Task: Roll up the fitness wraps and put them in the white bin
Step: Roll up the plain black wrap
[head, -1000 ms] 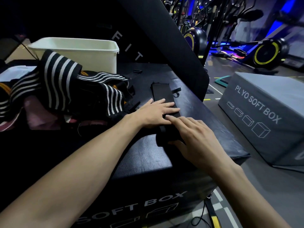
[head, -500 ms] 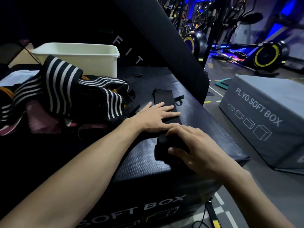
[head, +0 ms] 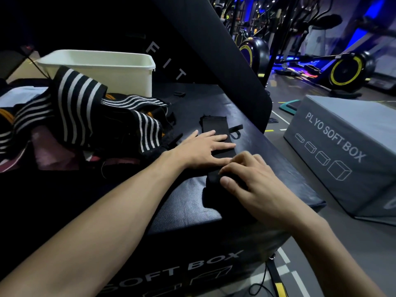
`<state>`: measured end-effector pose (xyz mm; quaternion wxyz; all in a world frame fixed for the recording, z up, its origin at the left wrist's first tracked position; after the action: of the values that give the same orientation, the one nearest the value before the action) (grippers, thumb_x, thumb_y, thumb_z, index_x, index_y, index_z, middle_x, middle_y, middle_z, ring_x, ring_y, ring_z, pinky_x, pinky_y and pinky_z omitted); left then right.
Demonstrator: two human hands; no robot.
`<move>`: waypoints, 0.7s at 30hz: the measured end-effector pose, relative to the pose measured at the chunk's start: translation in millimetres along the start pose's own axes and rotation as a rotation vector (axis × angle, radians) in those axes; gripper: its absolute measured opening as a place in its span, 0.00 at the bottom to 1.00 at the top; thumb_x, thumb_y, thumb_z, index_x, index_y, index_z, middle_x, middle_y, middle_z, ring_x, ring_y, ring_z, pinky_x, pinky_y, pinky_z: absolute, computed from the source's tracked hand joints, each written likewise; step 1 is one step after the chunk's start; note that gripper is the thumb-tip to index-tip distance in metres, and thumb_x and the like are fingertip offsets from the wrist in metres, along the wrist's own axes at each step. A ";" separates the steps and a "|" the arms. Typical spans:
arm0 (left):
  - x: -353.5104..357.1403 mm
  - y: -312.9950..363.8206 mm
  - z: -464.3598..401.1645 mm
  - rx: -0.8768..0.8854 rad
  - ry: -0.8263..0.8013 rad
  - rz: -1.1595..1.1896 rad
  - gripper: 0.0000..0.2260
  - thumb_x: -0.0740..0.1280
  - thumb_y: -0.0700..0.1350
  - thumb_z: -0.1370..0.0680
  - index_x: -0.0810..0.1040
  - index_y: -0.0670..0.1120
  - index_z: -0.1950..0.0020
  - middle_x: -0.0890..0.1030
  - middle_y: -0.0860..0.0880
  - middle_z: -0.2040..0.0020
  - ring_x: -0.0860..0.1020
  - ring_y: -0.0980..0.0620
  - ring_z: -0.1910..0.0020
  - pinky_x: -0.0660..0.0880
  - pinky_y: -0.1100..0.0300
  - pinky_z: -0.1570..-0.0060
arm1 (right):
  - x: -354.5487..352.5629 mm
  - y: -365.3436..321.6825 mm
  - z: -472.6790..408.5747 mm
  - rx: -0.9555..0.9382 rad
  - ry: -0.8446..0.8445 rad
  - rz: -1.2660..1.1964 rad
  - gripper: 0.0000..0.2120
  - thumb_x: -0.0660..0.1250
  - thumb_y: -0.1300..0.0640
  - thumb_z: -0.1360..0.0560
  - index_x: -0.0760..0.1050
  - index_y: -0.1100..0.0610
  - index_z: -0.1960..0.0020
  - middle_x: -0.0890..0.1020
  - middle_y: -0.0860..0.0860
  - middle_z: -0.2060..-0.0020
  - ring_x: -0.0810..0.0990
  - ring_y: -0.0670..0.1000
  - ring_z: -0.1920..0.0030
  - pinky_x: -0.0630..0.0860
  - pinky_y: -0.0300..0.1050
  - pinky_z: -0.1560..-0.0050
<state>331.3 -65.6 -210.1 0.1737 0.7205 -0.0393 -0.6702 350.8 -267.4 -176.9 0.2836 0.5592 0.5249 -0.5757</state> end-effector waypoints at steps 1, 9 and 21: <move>0.4 -0.5 -0.4 0.000 0.002 0.001 0.27 0.56 0.72 0.22 0.62 0.70 0.23 0.56 0.62 0.18 0.48 0.56 0.17 0.42 0.43 0.20 | 0.7 -1.1 -1.6 0.023 -0.006 0.015 0.16 0.56 0.41 0.17 0.79 0.46 0.39 0.71 0.44 0.44 0.67 0.50 0.40 0.66 0.51 0.38; -2.8 -1.8 -1.0 0.014 -0.035 -0.012 0.26 0.58 0.65 0.20 0.60 0.69 0.21 0.53 0.60 0.17 0.46 0.55 0.17 0.40 0.42 0.20 | 10.3 -2.9 -12.2 -0.016 0.193 0.100 0.24 0.46 0.40 0.20 0.77 0.50 0.46 0.80 0.46 0.55 0.77 0.53 0.52 0.70 0.54 0.52; 0.1 -3.5 -4.3 -0.004 -0.112 -0.078 0.31 0.47 0.73 0.21 0.48 0.69 0.19 0.45 0.60 0.16 0.39 0.55 0.18 0.34 0.42 0.21 | 19.6 8.5 4.6 -0.133 0.291 0.137 0.27 0.68 0.37 0.29 0.77 0.48 0.34 0.78 0.43 0.39 0.75 0.51 0.40 0.75 0.50 0.43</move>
<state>334.9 -61.5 -211.0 0.1462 0.6825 -0.0195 -0.7158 352.8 -269.0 -198.6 0.2797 0.6512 0.5578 -0.4320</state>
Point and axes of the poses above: each hand's wrist, its own z-axis away from the middle knuckle, its own x-axis out of the palm, y = z × x, the point moved 2 cm from there along -z, towards the middle knuckle
